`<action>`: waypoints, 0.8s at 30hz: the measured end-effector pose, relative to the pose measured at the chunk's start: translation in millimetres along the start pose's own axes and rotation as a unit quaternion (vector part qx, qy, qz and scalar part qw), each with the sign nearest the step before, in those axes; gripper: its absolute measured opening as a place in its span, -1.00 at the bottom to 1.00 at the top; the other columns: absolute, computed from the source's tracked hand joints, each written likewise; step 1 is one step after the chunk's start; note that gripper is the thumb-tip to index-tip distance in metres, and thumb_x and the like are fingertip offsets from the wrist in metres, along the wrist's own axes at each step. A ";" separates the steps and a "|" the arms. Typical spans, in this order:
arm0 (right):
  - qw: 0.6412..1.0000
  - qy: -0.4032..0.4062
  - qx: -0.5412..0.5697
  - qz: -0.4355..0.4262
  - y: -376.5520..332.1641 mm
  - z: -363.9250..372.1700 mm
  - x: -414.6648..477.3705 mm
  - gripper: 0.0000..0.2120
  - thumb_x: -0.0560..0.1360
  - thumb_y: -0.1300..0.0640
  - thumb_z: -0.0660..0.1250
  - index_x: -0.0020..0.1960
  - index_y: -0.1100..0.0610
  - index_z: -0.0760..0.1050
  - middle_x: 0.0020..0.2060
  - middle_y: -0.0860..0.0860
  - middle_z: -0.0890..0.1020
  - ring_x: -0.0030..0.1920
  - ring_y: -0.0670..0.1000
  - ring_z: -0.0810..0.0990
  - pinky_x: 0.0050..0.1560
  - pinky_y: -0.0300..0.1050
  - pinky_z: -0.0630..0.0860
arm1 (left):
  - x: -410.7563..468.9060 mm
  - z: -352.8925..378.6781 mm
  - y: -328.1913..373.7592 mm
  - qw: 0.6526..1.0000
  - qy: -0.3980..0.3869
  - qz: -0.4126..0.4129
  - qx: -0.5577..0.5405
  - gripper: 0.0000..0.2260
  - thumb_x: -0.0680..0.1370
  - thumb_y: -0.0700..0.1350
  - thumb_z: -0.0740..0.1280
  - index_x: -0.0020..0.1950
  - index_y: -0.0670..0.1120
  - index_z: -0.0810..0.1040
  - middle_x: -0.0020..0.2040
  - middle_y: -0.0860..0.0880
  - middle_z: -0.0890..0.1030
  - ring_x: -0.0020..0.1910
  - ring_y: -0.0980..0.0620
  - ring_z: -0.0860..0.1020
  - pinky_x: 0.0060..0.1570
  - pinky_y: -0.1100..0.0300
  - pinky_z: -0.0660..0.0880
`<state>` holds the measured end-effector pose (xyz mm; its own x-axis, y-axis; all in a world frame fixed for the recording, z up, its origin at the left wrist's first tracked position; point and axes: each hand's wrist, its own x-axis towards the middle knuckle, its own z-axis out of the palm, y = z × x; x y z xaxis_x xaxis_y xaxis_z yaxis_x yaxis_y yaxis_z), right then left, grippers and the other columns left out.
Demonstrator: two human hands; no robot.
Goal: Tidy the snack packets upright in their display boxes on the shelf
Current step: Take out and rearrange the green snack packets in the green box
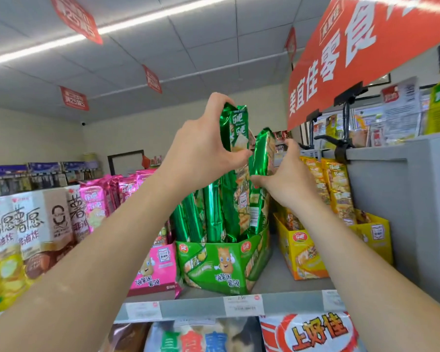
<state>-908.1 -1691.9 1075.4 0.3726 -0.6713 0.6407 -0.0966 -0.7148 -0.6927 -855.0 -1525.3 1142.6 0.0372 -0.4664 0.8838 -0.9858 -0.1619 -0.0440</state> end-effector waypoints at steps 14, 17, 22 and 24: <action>0.975 -0.216 -0.057 -0.007 7.2 13.3 -2.9 -0.52 0.48 0.23 0.36 0.30 0.07 0.22 -0.10 0.13 0.59 -0.13 0.17 0.63 -0.17 0.10 0.63 | -43.5 39.4 -0.2 0.984 -0.163 -0.054 0.052 -0.41 0.47 0.05 0.43 0.39 -0.03 0.24 -0.48 0.03 0.43 -0.51 0.12 0.44 -0.53 0.22 0.23; 0.968 -0.239 0.050 0.059 5.6 1.6 -3.4 -0.58 0.55 0.20 0.33 0.34 0.03 0.28 0.06 0.15 0.58 -0.11 0.18 0.68 -0.21 0.09 0.68 | -41.8 38.4 2.0 0.977 -0.184 -0.087 0.056 -0.24 0.43 0.09 0.49 0.48 -0.03 0.14 -0.34 0.01 0.50 -0.30 -0.07 0.56 -0.35 0.11 0.40; 0.990 -0.068 0.104 -0.064 4.9 -12.7 -26.4 -0.57 0.55 -0.26 0.14 0.37 -0.16 0.34 0.13 -0.06 0.54 0.03 0.00 0.61 -0.04 0.08 0.64 | -43.4 41.4 5.6 0.961 -0.161 -0.036 0.221 -0.25 0.43 0.31 0.37 0.43 -0.12 0.26 -0.20 -0.07 0.55 -0.05 -0.17 0.60 -0.11 0.02 0.51; 0.984 -0.085 0.105 -0.113 4.7 -10.2 -40.2 -0.40 0.42 -0.38 0.19 0.42 -0.26 0.24 0.15 -0.08 0.48 0.11 0.02 0.57 0.10 0.10 0.55 | -37.0 32.3 2.5 0.962 -0.165 0.006 0.218 -0.30 0.41 0.31 0.37 0.37 -0.12 0.37 -0.04 -0.07 0.56 0.02 -0.11 0.54 -0.02 0.03 0.51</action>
<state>-932.9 -1670.2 1049.7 0.5135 -0.4437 0.7344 0.1929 -0.7743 -0.6027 -853.6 -1536.5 1094.7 0.1466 -0.7092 0.6896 -0.8267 -0.4707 -0.3084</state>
